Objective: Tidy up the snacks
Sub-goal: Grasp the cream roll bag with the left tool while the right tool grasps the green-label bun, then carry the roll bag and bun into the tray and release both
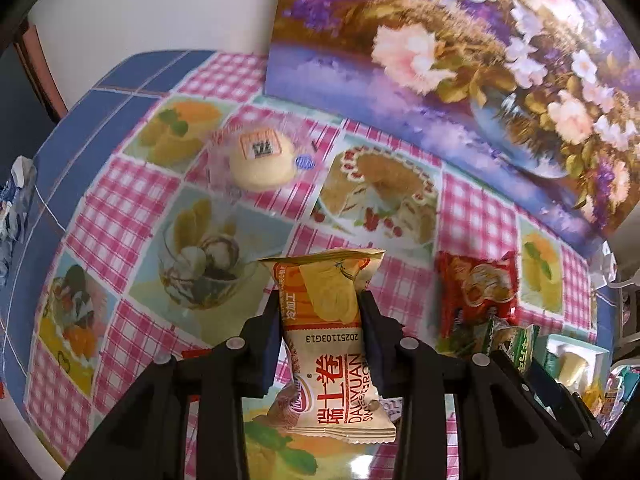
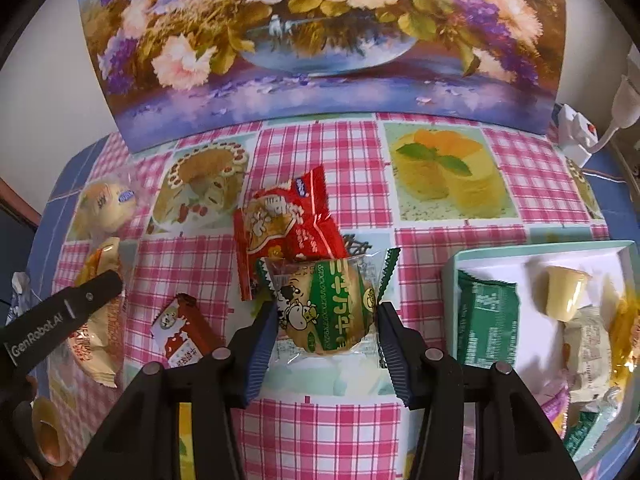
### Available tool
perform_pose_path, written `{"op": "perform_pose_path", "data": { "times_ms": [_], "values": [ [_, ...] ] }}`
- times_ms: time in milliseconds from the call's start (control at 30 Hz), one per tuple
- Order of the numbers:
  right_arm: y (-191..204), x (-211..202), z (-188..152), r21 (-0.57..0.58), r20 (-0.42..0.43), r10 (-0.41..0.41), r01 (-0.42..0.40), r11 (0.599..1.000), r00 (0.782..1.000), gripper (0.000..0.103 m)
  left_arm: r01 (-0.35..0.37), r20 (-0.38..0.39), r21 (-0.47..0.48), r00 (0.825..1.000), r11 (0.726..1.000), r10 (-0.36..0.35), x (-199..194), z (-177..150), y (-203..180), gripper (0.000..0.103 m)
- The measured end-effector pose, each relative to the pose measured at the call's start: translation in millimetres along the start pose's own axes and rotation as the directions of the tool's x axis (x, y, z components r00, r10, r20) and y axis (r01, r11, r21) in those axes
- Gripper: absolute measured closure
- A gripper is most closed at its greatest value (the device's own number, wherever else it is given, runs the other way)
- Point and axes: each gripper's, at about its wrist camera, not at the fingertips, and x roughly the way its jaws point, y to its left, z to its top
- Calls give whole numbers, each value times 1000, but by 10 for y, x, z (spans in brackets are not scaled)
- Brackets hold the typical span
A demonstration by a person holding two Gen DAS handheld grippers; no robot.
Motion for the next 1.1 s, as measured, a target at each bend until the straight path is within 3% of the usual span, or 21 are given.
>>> {"op": "perform_pose_path", "data": {
  "times_ms": [400,633,1100],
  "values": [
    [-69,-505,158,8,83,3,-4,1000,997,49,11,129,32,992,999,-16,-546,44,-208,65],
    [-224,-809,211,22,129,-35,33,999,991,49,16,185,69,982,997,-29,-775,23,-413,65],
    [-900,-969,211,120,130,-119,104,987,984,49,52,178,141,981,989,-77,-802,-90,-834,65]
  ]
}}
